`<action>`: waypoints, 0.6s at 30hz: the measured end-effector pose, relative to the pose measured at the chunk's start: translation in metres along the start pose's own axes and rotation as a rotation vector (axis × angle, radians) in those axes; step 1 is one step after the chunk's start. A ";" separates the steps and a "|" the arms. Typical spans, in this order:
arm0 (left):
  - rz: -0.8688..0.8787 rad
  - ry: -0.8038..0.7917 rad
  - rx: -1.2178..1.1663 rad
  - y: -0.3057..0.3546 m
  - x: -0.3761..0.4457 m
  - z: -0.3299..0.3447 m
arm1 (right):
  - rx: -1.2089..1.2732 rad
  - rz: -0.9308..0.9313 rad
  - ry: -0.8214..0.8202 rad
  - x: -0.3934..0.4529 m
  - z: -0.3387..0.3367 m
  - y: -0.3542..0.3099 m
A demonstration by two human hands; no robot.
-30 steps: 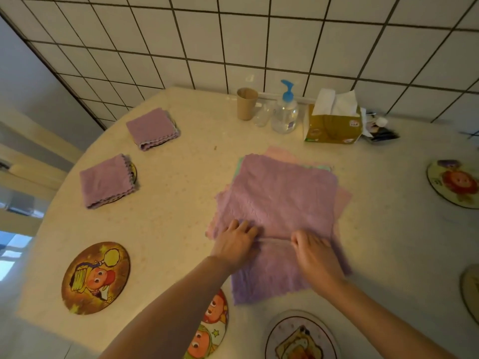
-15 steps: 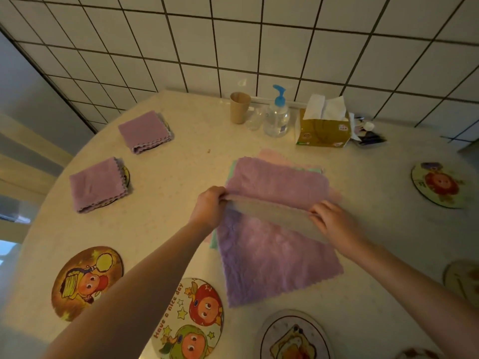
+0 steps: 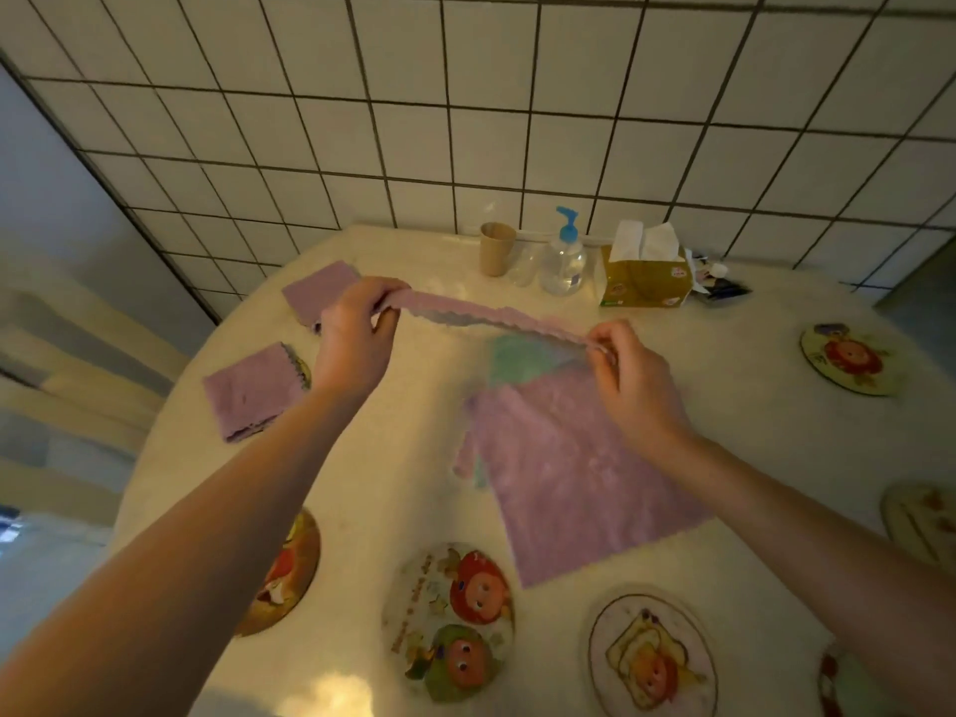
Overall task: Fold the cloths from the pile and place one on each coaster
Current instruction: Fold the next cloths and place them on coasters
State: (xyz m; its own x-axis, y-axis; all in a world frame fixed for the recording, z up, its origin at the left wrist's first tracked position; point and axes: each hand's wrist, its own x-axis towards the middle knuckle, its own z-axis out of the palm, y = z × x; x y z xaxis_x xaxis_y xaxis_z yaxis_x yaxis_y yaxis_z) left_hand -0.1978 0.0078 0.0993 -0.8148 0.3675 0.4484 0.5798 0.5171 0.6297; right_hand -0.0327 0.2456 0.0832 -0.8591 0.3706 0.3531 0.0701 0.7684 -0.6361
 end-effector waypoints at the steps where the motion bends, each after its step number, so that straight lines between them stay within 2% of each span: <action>1: 0.023 -0.024 0.043 -0.015 -0.015 -0.018 | 0.011 -0.021 -0.031 -0.010 0.011 -0.012; 6: 0.050 -0.189 0.176 -0.085 -0.116 -0.093 | 0.013 -0.092 -0.338 -0.079 0.078 -0.052; 13: -0.001 -0.508 0.128 -0.159 -0.256 -0.139 | -0.129 0.034 -0.678 -0.197 0.143 -0.084; 15: -0.028 -0.599 0.116 -0.169 -0.282 -0.143 | -0.186 0.041 -0.737 -0.222 0.151 -0.088; 18: -0.027 -0.669 0.106 -0.176 -0.309 -0.150 | -0.235 -0.003 -0.735 -0.250 0.155 -0.094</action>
State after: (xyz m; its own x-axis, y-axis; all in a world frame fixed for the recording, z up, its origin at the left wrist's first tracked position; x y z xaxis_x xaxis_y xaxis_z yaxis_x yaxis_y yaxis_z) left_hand -0.0477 -0.3129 -0.0545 -0.6735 0.7352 -0.0771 0.5840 0.5931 0.5542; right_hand 0.0966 -0.0002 -0.0516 -0.9696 -0.0102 -0.2443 0.1026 0.8901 -0.4441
